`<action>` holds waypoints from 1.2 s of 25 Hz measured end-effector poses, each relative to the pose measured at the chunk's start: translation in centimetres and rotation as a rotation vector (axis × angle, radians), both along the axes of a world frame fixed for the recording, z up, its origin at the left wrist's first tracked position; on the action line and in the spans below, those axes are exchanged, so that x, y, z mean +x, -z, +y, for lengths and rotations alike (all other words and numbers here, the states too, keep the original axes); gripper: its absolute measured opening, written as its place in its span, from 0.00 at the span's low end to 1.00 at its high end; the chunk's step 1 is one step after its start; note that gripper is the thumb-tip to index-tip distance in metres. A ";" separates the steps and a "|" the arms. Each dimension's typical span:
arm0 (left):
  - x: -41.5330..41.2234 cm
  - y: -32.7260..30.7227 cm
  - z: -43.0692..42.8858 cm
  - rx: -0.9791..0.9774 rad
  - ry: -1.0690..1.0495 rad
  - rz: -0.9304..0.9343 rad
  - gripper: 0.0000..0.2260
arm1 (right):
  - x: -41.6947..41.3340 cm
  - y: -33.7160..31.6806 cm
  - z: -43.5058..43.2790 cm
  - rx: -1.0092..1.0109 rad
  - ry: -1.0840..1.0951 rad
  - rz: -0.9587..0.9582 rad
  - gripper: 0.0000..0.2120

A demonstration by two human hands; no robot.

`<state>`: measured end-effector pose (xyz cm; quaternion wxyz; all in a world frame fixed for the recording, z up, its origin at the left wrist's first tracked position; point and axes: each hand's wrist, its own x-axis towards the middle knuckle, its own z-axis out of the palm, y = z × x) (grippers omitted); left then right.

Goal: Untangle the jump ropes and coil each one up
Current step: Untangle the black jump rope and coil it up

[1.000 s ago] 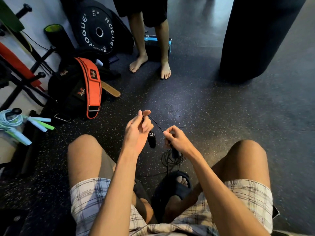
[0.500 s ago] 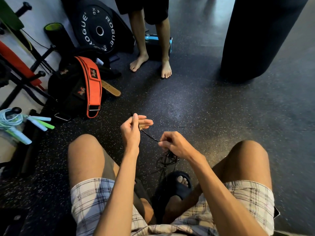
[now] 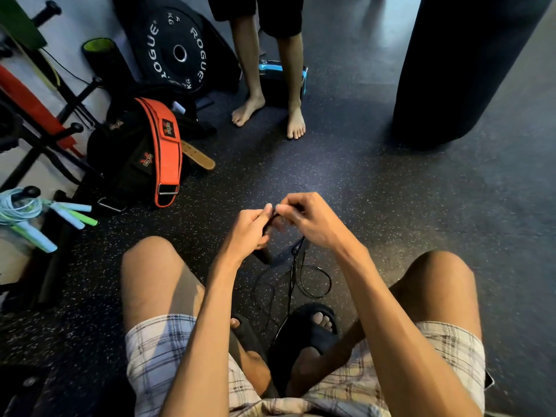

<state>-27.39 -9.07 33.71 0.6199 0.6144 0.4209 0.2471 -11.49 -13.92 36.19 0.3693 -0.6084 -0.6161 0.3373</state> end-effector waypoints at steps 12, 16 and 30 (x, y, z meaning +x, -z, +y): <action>1.5 -2.9 -1.1 -0.351 0.048 -0.489 0.21 | 0.2 0.8 1.5 -0.027 0.282 0.343 0.19; 0.8 -2.7 -0.1 -0.399 -0.107 -0.730 0.19 | 0.1 4.5 0.2 -0.144 0.216 0.477 0.21; -1.1 -0.4 1.8 0.090 -0.595 -0.451 0.15 | -0.2 9.7 -3.0 -0.407 -0.093 0.253 0.07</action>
